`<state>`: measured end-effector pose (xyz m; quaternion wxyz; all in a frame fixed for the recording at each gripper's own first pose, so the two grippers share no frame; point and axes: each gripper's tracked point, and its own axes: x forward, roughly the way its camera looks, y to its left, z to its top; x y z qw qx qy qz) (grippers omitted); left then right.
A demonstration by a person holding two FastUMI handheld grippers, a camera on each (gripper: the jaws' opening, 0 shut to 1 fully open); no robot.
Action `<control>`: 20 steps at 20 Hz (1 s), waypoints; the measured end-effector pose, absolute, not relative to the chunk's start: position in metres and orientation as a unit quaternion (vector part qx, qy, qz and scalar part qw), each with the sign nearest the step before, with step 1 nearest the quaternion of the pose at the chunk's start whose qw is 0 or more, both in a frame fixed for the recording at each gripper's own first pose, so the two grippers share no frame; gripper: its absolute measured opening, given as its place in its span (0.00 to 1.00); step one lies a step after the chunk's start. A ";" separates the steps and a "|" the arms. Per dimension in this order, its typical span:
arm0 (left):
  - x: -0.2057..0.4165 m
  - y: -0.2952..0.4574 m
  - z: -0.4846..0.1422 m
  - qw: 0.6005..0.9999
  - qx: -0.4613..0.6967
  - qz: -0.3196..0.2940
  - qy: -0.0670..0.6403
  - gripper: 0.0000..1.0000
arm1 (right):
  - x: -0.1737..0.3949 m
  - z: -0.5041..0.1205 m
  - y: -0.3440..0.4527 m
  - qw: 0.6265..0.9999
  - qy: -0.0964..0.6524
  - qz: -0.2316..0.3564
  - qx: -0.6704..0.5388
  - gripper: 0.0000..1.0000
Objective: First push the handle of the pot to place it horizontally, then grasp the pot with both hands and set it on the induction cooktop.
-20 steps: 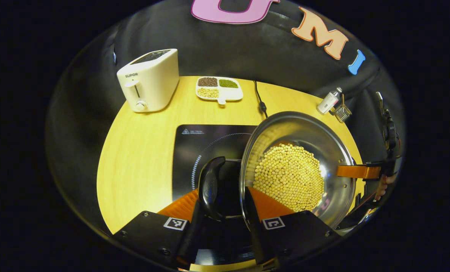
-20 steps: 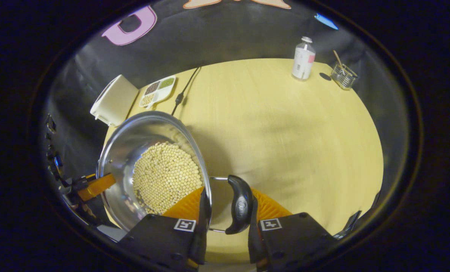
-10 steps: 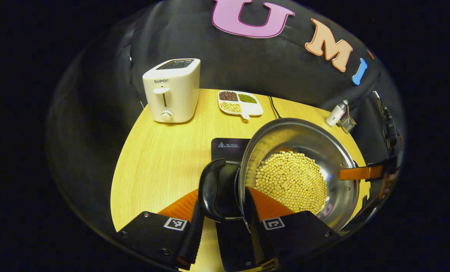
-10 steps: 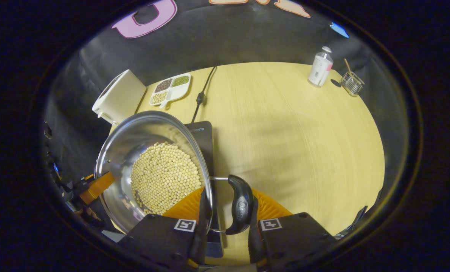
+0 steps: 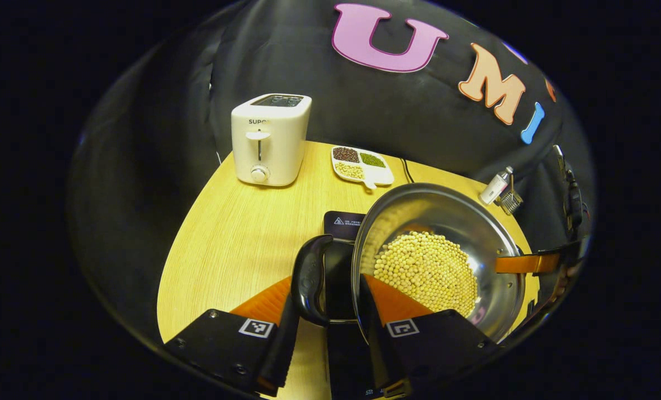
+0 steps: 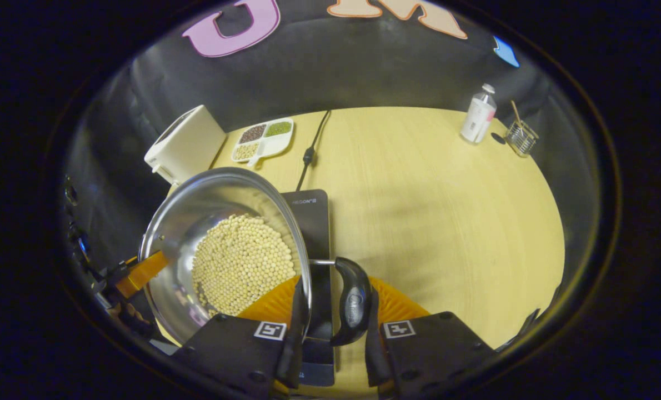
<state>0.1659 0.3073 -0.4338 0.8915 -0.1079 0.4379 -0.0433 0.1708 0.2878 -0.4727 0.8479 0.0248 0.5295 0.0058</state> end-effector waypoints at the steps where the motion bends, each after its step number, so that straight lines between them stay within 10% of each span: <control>1: 0.167 0.309 -0.433 0.894 -0.107 -0.042 0.433 0.60 | 0.172 -0.475 0.288 0.850 0.526 0.008 0.024 0.43; 10: 0.159 0.314 -0.432 0.897 -0.041 -0.036 0.440 0.76 | 0.175 -0.475 0.284 0.860 0.510 0.004 0.011 0.60; 15: 0.153 0.329 -0.415 0.909 -0.027 -0.011 0.417 0.81 | 0.171 -0.462 0.273 0.867 0.498 0.002 0.017 0.97; 20: 0.141 0.333 -0.387 0.923 0.000 0.010 0.385 0.90 | 0.164 -0.442 0.263 0.876 0.480 0.003 0.035 0.99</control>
